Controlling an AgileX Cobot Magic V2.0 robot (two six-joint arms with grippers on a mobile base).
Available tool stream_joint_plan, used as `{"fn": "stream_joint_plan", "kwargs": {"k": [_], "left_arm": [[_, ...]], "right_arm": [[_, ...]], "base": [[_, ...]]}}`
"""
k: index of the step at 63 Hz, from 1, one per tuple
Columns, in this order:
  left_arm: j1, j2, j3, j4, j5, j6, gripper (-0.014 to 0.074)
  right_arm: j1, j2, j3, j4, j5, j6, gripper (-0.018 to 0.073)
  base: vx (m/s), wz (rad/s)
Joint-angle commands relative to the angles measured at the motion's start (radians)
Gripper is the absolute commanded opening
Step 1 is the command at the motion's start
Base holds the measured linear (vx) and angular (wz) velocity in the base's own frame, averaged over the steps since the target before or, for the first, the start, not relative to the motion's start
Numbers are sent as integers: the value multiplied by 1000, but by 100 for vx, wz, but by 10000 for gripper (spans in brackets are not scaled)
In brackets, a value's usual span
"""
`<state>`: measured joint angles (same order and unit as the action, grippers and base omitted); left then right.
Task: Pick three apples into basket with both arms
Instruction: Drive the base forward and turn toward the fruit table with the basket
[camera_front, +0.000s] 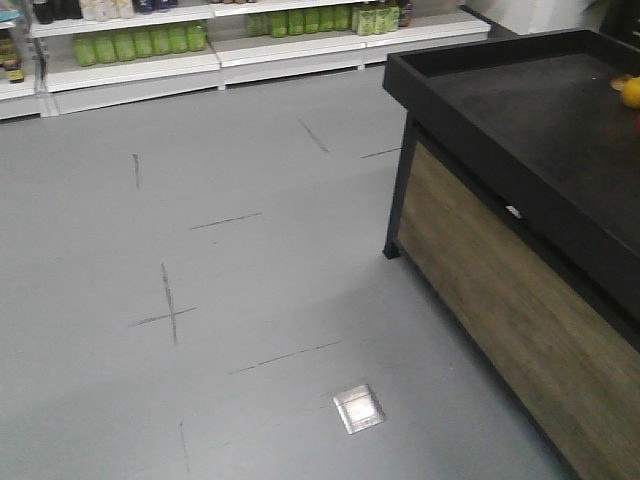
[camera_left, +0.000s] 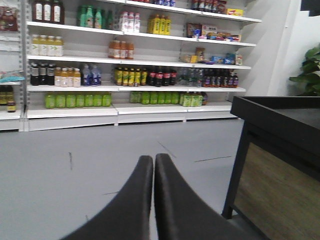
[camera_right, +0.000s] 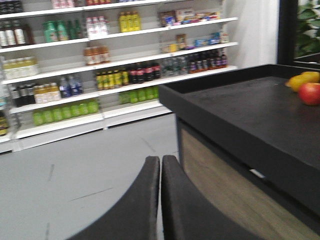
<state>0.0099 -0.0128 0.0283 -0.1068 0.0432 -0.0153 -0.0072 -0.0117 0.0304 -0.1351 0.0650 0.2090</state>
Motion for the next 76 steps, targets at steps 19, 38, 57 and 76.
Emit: {"fn": "stream_joint_plan", "kwargs": {"k": [19, 38, 57, 76], "left_arm": [[4, -14, -25, -3, -75, -1, -6], [4, -14, -25, -3, -75, -1, -6], [4, -14, -25, -3, -75, -1, -6], [4, -14, -25, -3, -75, -1, -6]], "right_arm": [[-5, -12, 11, -3, -71, -8, -5], [-5, -12, 11, -3, -71, -8, -5], [-5, -12, 11, -3, -71, -8, -5], [-5, -12, 11, -3, -71, -8, -5]], "base": [[12, -49], [11, -52], [10, -50], [9, -47]]}}
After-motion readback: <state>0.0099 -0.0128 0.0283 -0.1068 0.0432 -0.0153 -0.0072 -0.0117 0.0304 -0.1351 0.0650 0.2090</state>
